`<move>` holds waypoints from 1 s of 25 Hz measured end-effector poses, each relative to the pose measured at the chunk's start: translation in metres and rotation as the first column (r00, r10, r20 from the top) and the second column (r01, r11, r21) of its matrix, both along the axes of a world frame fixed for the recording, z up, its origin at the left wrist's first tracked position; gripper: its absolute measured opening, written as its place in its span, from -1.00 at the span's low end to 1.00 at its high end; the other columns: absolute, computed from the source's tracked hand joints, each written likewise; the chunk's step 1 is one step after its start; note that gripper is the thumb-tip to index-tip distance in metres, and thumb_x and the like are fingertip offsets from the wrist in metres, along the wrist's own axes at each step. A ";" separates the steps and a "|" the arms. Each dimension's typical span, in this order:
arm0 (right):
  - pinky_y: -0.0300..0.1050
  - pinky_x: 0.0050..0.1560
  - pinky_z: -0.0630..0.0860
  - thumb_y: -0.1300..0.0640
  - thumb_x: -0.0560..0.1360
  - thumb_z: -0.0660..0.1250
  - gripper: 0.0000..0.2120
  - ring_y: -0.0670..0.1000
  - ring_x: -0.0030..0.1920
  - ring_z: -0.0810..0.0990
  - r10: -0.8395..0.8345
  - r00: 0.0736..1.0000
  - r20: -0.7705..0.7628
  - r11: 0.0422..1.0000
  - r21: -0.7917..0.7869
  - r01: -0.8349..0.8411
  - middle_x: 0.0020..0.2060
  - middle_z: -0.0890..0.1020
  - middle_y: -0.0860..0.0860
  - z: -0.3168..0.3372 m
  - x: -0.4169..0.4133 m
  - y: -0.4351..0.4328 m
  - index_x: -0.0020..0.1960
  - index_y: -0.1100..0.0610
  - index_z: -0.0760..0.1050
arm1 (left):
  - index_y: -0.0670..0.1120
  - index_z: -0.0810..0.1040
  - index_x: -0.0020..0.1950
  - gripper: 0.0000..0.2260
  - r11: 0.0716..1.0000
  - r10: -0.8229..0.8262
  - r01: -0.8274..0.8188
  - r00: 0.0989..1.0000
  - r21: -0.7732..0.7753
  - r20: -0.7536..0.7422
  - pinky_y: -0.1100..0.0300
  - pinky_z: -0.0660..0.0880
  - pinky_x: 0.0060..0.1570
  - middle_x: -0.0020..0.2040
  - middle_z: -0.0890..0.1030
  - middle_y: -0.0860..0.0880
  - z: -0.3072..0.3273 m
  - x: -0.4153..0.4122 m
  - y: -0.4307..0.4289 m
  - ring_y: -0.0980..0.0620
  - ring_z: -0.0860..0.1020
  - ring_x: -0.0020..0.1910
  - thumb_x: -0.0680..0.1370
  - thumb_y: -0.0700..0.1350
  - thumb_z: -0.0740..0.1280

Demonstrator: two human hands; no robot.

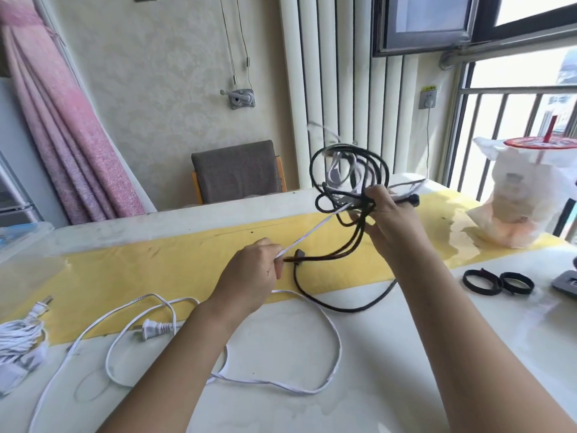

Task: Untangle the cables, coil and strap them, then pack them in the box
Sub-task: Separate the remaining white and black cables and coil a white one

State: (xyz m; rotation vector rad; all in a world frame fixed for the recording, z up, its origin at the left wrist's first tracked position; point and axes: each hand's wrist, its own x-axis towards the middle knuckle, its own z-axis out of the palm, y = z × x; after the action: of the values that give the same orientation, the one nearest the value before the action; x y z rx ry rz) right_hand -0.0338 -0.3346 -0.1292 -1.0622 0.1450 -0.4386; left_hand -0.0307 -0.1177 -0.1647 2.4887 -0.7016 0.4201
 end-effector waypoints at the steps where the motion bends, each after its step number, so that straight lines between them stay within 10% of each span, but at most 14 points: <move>1: 0.00 -0.08 0.58 0.30 0.52 0.20 -0.89 0.06 -0.23 0.53 0.066 0.998 0.012 0.983 0.171 -0.067 -0.28 0.49 0.15 -0.001 0.004 -0.001 -0.18 0.27 0.39 | 0.01 0.30 -0.40 -0.67 0.997 0.070 -0.071 0.997 0.032 0.014 0.13 0.25 -0.40 -0.28 0.41 0.03 0.000 0.003 0.003 0.03 0.33 -0.43 0.51 -0.31 0.08; 5: 0.02 -0.22 0.62 0.40 0.43 0.16 -0.92 0.18 -0.32 0.66 0.336 0.942 -0.019 0.748 0.612 -0.255 -0.14 0.58 0.28 -0.017 0.014 -0.006 -0.10 0.37 0.40 | -0.03 0.42 -0.26 -0.73 0.973 0.221 -0.219 0.975 0.076 -0.013 0.21 0.25 -0.40 -0.21 0.52 0.03 0.001 0.012 0.013 0.07 0.38 -0.35 0.52 -0.32 0.10; 8: -0.25 -0.21 0.60 0.53 0.32 0.01 -0.73 0.18 -0.38 0.65 0.411 0.894 -0.178 0.814 0.513 -0.272 -0.10 0.55 0.29 -0.033 0.016 -0.001 -0.15 0.41 0.45 | -0.03 0.51 -0.09 -0.85 0.998 0.057 -0.064 0.954 -0.014 -0.295 0.35 0.27 -0.42 -0.27 0.51 0.17 0.003 0.009 0.013 0.22 0.40 -0.41 0.51 -0.24 0.20; 14: -0.25 -0.32 0.52 0.59 0.37 -0.17 -0.57 -0.01 -0.42 0.60 0.397 0.909 -0.125 0.910 0.182 -0.372 -0.27 0.58 0.20 -0.035 0.015 0.039 -0.16 0.38 0.46 | -0.15 0.50 0.21 -0.59 0.823 -0.521 0.076 0.496 -0.563 -0.694 0.21 0.55 -0.08 0.02 0.64 -0.10 0.026 0.001 0.011 -0.03 0.62 -0.14 0.42 -0.03 0.19; 19: -0.22 -0.39 0.47 0.60 0.38 -0.10 -0.49 0.02 -0.38 0.53 0.560 0.829 -0.013 0.827 0.067 -0.558 -0.28 0.55 0.17 -0.039 0.008 0.070 0.18 0.33 0.41 | -0.19 0.53 -0.16 -0.66 0.564 -0.347 -0.404 0.675 -0.720 -0.651 0.22 0.56 -0.45 -0.41 0.59 -0.10 0.025 -0.006 -0.014 -0.02 0.59 -0.46 0.58 0.08 0.26; 25: -0.16 -0.13 0.61 0.53 0.51 0.11 -0.66 0.02 -0.18 0.64 0.553 0.831 -0.056 0.809 -0.201 -0.552 -0.12 0.64 0.15 -0.027 -0.004 0.074 0.17 0.28 0.48 | -0.11 0.48 -0.28 -0.79 0.218 -0.318 -0.525 0.759 -0.823 -0.569 0.32 0.33 -0.52 -0.49 0.37 0.03 0.017 0.005 -0.014 0.15 0.32 -0.57 0.56 -0.18 0.32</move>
State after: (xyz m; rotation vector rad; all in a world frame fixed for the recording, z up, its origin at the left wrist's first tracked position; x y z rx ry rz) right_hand -0.0375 -0.2602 -0.1559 -1.2514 -0.2240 0.0802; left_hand -0.0259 -0.1322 -0.1482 1.1815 0.1481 -0.0484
